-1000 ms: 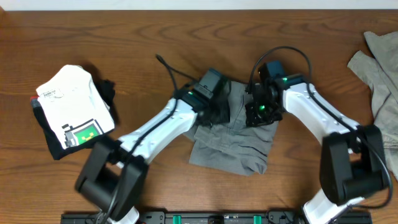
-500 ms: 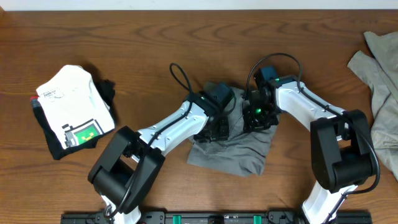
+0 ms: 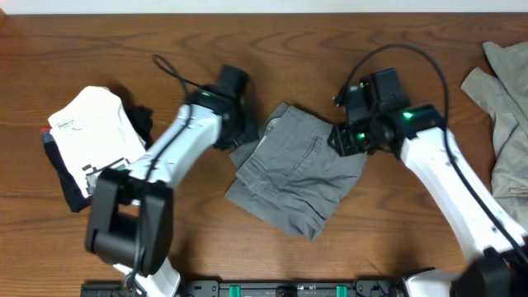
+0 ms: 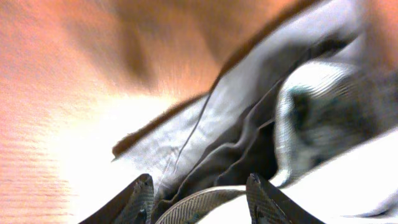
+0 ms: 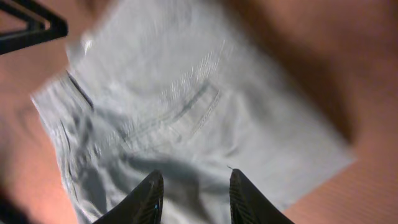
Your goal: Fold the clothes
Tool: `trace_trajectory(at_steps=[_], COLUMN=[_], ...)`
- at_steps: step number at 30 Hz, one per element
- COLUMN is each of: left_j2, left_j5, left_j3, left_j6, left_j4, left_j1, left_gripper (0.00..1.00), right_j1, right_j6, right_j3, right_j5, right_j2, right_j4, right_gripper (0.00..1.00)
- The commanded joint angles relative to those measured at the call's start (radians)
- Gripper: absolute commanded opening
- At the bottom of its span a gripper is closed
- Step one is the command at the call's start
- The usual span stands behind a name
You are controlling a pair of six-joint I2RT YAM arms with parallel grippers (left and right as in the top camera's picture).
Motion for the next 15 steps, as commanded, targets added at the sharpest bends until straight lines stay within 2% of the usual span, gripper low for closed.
trace_trajectory(at_steps=[1,3,7,15], left_j2=[-0.061,-0.077,-0.082,-0.079], left_j5=[0.222,0.280,0.276,0.168], left_j3=[0.025,0.025,0.020,-0.102], left_j6=[0.033,0.003,-0.014,-0.073], left_j4=[-0.018,-0.050,-0.096,-0.082], left_j1=[0.014,-0.002,-0.079,-0.279], left_gripper=[0.51,0.50,0.50,0.50], right_j1=[0.007,0.002,-0.010,-0.036], right_j6=[-0.018,-0.069,-0.122,-0.129], right_j3=[0.008,0.008,0.008,0.008], right_j5=[0.127,0.128,0.129,0.170], right_j2=[-0.006,0.020,0.111,0.304], right_j4=[0.023,0.050,0.095,0.167], right_gripper=[0.33,0.33,0.31,0.28])
